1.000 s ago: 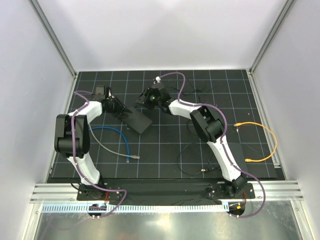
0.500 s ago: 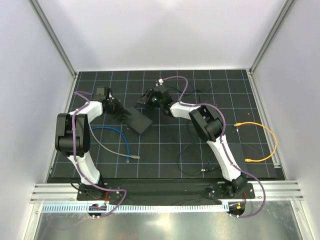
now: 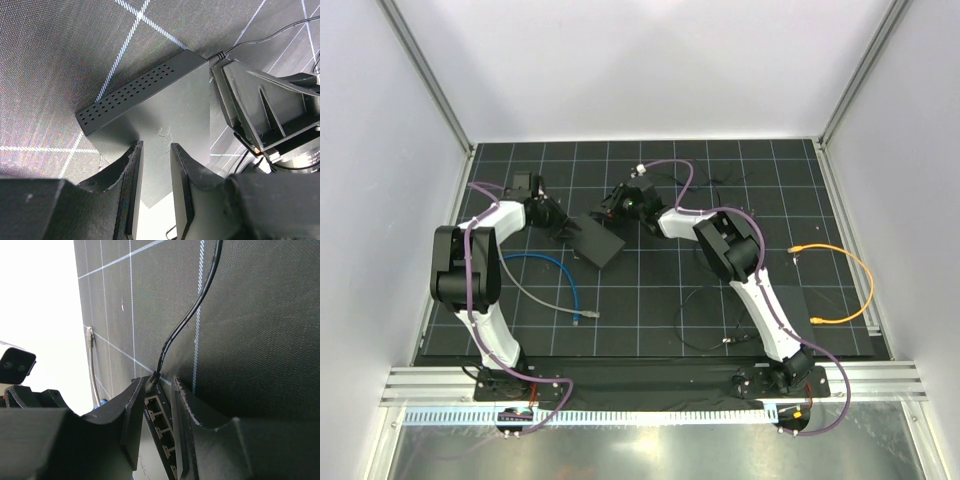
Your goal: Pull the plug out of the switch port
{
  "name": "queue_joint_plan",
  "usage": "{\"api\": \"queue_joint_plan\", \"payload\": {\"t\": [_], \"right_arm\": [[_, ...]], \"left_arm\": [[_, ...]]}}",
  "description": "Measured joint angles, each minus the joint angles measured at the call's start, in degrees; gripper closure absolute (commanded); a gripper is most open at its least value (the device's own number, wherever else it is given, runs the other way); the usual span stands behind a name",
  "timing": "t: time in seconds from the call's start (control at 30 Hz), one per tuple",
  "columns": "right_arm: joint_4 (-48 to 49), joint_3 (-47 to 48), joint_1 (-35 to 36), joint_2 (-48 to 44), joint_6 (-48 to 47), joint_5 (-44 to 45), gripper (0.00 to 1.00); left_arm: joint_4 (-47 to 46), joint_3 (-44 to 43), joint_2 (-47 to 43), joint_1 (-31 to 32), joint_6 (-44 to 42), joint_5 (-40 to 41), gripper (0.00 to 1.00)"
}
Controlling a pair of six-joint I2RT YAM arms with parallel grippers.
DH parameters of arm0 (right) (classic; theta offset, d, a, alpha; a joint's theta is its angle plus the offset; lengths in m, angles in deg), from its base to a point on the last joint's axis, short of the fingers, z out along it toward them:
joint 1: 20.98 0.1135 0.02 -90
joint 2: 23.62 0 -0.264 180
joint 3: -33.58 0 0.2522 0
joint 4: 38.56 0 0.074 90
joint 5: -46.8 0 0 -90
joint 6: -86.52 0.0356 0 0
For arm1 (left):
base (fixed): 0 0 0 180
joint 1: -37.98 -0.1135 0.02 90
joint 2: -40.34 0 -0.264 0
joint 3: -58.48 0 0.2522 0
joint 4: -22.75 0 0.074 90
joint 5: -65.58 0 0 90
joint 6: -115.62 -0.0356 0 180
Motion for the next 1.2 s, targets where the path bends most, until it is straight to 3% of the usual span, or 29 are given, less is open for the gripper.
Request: {"api": "queue_joint_plan", "payload": {"t": [0.4,0.67,1.0,1.2], "right_arm": [[3.9,1.1,0.5,2.7,4.2,-2.1,0.76],[5.9,1.4,0.4,3.7,7.6,-2.5,0.99],[8.5,1.3,-0.3,4.9,12.7,-2.8,0.99],[17.7,-3.2,-0.4,5.1,18.4,-0.6,0.99]], "left_arm": [[1.0,-0.9,0.5,0.0,0.0,0.2,0.67],[1.3,-1.5,1.0,0.4,0.0,0.3,0.67],[1.3,-2.1,1.7,0.7,0.0,0.0,0.66],[1.1,-2.7,2.1,1.0,0.0,0.1,0.66]]}}
